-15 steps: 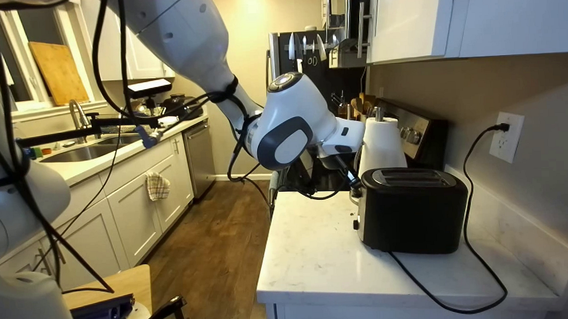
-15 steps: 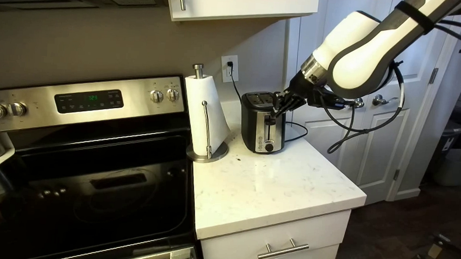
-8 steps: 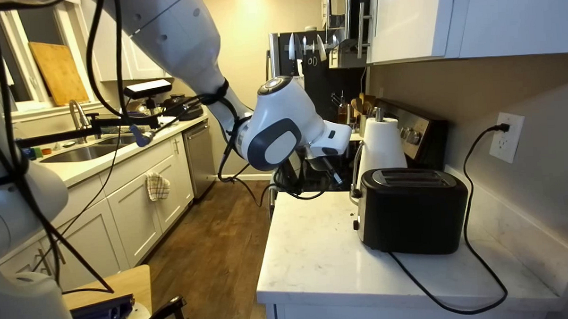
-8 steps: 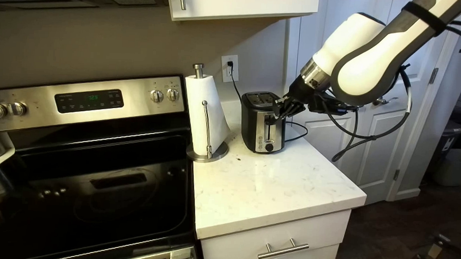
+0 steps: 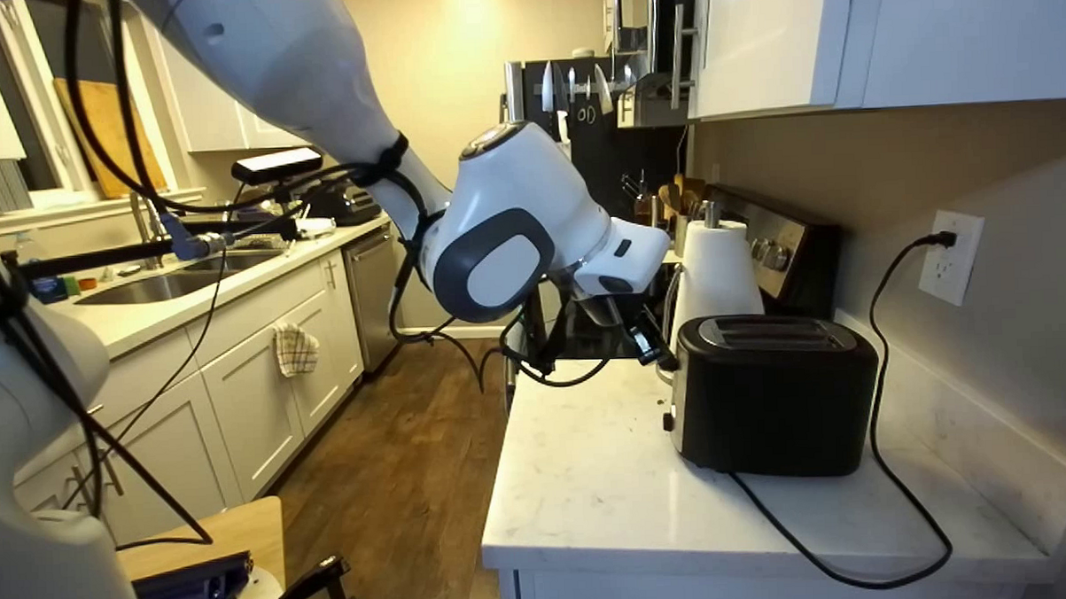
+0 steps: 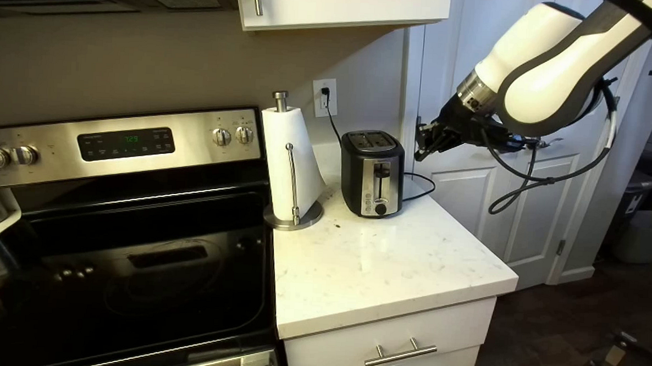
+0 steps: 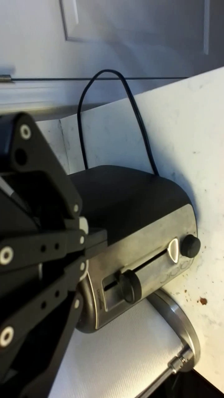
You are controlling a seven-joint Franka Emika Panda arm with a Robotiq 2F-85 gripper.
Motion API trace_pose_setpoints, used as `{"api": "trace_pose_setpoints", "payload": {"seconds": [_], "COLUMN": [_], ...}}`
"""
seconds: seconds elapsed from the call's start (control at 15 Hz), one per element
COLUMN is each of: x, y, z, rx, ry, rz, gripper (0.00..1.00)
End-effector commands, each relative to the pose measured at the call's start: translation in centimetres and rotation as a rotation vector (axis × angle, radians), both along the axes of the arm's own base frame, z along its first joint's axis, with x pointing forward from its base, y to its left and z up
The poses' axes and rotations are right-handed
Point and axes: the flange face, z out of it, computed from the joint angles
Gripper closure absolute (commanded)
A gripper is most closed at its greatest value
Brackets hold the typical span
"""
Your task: Push the lever of the toaster down
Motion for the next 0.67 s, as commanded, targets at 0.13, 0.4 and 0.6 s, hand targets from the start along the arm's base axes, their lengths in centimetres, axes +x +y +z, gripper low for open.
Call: {"api": "trace_pose_setpoints", "payload": {"seconds": [0.13, 0.4, 0.6], "x": [0.7, 2.0, 3.2], "y": [2.4, 4.1, 4.2], "z": [0.3, 1.2, 0.9], "rx": [0.005, 0.004, 0.009], "ry": [-0.022, -0.057, -0.053], "rz": [0.042, 0.079, 0.082], "gripper": [1.0, 1.0, 1.0]}}
